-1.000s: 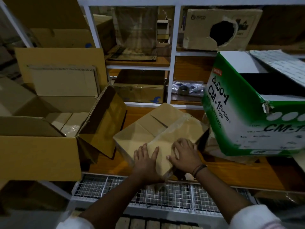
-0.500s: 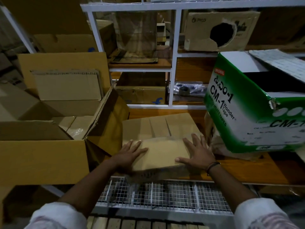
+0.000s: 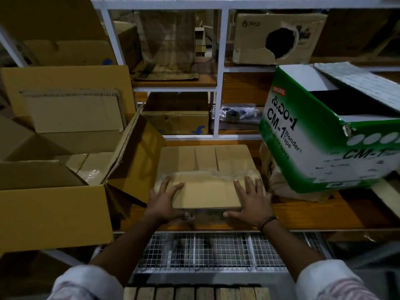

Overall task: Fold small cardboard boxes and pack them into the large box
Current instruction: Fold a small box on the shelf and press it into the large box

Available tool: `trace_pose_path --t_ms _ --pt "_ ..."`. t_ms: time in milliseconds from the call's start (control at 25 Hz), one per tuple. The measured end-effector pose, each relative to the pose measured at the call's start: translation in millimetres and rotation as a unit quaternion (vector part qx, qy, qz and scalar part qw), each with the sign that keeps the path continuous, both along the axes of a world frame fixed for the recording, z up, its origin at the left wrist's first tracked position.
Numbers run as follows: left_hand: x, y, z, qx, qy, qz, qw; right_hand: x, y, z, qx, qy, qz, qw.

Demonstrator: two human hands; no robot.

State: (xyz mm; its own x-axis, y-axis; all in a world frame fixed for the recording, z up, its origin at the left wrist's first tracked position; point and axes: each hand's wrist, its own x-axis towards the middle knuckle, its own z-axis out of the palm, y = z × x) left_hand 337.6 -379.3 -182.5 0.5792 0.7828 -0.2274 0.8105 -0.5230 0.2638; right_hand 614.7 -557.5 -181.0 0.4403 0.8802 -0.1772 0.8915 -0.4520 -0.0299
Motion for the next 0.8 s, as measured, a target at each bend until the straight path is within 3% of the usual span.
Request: trace_pose_path --t_ms 480,800 --pt "7 -15 10 0.078 0.021 -0.003 0.997 -5 7 7 0.007 -0.024 -0.011 1.0" --pt "40 17 78 0.162 0.019 -0.061 0.985 13 13 31 0.128 -0.027 -0.046 0.99"
